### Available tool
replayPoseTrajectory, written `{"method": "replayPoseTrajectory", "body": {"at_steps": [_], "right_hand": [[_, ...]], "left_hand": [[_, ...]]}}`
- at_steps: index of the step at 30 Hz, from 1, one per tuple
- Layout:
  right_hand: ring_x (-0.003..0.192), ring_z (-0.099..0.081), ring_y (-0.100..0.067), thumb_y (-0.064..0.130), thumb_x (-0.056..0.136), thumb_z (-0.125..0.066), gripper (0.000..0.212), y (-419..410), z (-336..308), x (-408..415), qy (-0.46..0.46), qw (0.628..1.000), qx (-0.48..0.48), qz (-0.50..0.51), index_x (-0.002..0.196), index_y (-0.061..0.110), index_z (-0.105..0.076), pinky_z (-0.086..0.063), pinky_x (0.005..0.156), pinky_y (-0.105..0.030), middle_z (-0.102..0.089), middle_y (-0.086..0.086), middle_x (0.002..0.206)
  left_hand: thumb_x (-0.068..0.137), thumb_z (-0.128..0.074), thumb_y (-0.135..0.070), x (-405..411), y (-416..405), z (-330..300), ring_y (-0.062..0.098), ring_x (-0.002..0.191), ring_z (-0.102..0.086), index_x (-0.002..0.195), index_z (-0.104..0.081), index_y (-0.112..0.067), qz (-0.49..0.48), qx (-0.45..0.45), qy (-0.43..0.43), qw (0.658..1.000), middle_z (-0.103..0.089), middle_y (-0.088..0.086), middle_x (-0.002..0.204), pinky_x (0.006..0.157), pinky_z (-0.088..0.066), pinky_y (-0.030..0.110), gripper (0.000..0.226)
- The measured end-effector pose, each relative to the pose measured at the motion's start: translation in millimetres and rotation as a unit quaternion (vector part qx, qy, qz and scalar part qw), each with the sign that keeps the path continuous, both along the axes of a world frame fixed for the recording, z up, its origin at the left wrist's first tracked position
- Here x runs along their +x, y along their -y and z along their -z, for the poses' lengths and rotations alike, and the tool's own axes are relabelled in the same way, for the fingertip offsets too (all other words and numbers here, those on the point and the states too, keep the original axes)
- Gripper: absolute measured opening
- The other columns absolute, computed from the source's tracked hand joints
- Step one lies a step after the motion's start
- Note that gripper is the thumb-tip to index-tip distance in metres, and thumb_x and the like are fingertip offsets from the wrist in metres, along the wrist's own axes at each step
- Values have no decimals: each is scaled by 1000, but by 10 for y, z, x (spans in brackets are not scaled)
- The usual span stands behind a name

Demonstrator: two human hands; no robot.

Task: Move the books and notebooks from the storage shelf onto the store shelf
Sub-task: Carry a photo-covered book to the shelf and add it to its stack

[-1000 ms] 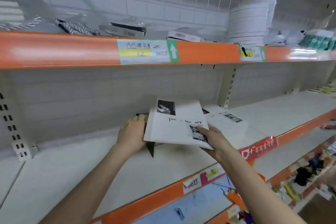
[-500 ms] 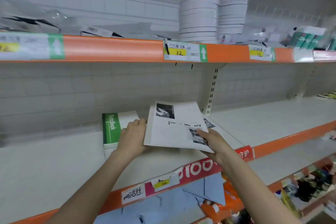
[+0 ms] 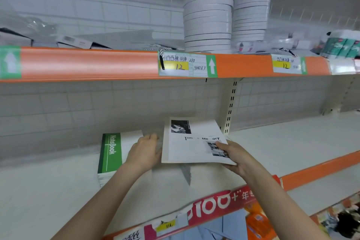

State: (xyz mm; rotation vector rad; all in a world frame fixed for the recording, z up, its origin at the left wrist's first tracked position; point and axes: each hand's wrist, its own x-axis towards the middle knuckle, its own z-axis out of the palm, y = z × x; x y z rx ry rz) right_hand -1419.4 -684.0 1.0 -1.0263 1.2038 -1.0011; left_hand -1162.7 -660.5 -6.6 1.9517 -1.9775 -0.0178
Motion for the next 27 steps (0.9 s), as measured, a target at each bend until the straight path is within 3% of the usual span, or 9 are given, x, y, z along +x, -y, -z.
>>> {"method": "replayPoseTrajectory", "body": {"at_steps": [5, 8, 12, 15, 19, 22, 25, 27], "right_hand": [[66, -65, -14, 19, 95, -56, 12, 259, 37, -54, -30, 999, 0, -19, 104, 17, -63, -51, 48, -21, -71, -2, 82], [75, -65, -19, 19, 95, -56, 15, 398, 62, -100, -36, 999, 4, -33, 107, 15, -64, -54, 63, -28, -71, -5, 89], [89, -65, -25, 19, 93, -59, 17, 603, 76, -206, -52, 997, 6, -50, 108, 13, -65, -54, 72, -35, -70, -10, 100], [94, -65, -25, 20, 92, -60, 14, 722, 63, -282, -66, 996, 9, -67, 104, 14, -66, -56, 72, -36, -70, -10, 103], [83, -66, -21, 19, 93, -60, 6, 854, 68, -392, -78, 993, 14, -92, 96, 15, -64, -57, 71, -34, -70, -6, 93], [96, -65, -24, 20, 91, -63, 13, 958, 112, -452, -83, 990, 26, -108, 102, 15, -63, -57, 73, -35, -68, -9, 108], [107, -62, -22, 23, 89, -65, 11, 1043, 135, -491, -93, 989, 27, -109, 99, 19, -62, -54, 63, -30, -65, -6, 113], [102, -63, -22, 22, 90, -65, 8, 1091, 147, -502, -100, 988, 27, -115, 96, 19, -61, -53, 62, -30, -65, -5, 110]], "left_hand": [[92, -47, -23, -53, 114, 47, 28, 123, -44, 131, -42, -11, -4, 21, 21, 1000, -48, 9, 132, 94, -42, 34, 42], [91, -51, -27, -83, 194, 114, 26, 122, -44, 130, -43, -14, -13, 30, 11, 999, -49, 7, 132, 93, -42, 34, 42], [89, -46, -13, -178, 270, 108, 27, 124, -43, 135, -40, -14, -41, 42, -6, 998, -45, 8, 137, 95, -43, 35, 47], [84, -46, -5, -300, 271, 146, 29, 118, -49, 133, -42, -15, -61, 44, -25, 997, -47, 9, 135, 92, -45, 37, 50], [84, -43, -4, -480, 262, 217, 30, 114, -51, 134, -41, -16, -98, 45, -40, 993, -46, 8, 136, 85, -46, 34, 51], [86, -41, -2, -620, 248, 272, 29, 115, -50, 136, -40, -15, -117, 37, -48, 991, -46, 8, 136, 82, -43, 31, 52], [86, -40, -2, -728, 234, 349, 27, 118, -49, 136, -43, -13, -116, 34, -56, 991, -49, 8, 133, 86, -43, 30, 51], [85, -39, -2, -778, 219, 399, 27, 118, -48, 135, -43, -14, -125, 36, -57, 990, -49, 8, 132, 90, -45, 35, 51]]}}
